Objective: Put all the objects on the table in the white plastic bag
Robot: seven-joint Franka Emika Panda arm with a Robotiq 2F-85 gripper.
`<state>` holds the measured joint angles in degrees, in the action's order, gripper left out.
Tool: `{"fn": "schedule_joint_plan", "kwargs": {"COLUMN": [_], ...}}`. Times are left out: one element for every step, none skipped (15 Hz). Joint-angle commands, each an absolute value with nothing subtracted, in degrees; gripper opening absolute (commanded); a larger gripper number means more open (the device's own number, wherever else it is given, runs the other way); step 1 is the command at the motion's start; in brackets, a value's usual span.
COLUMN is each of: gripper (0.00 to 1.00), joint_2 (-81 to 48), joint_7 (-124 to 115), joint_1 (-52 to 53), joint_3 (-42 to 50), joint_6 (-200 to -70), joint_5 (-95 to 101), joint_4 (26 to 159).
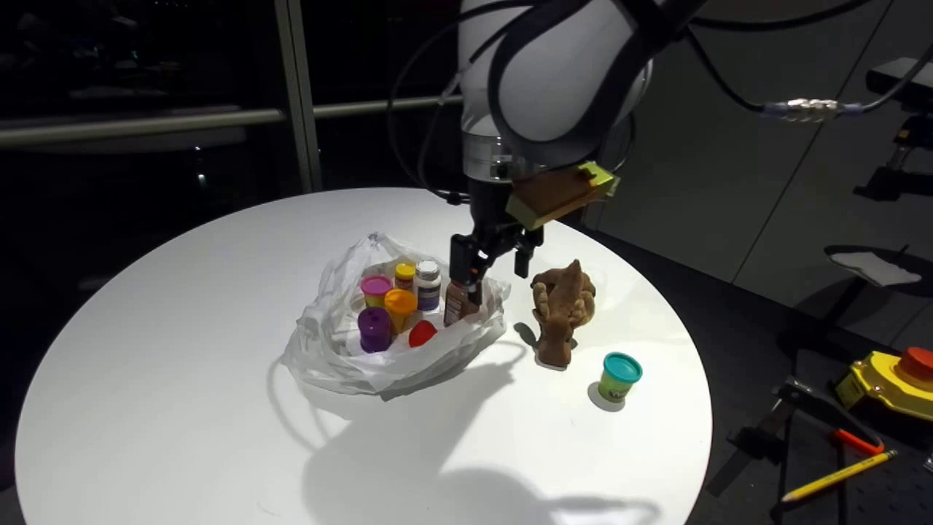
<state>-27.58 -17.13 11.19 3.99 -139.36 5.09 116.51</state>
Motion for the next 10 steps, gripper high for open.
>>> {"fn": "schedule_joint_plan", "kwargs": {"gripper": [1.00,1.00,1.00,1.00,1.00,1.00,1.00,1.00,1.00,1.00], "joint_2": [-19.1,-17.4,-15.5,-13.7,-11.6,-9.5,-7.6,-6.3,-5.0,-3.9], "joint_7": [-7.8,-6.0,-4.9,-4.0,-2.5,-1.5,0.1,1.2,2.1,2.8], "joint_1": [4.9,3.6,2.7,1.8,0.6,-0.4,-1.6,-2.3,-2.7,-3.1], "joint_3": [0.8,0.8,1.1,1.7,1.8,2.2,2.2,2.3,2.2,2.1], "joint_6": [-144.4,-145.3,-146.5,-147.6,-148.3,-149.1,-149.6,-150.1,-150.9,-152.0], "joint_5": [1.3,0.7,0.8,1.1,0.8,1.0,0.4,0.3,0.1,-0.3], "joint_4": [130.9,134.4,137.7,141.1,144.4,147.8,150.6,152.6,154.5,156.2]}}
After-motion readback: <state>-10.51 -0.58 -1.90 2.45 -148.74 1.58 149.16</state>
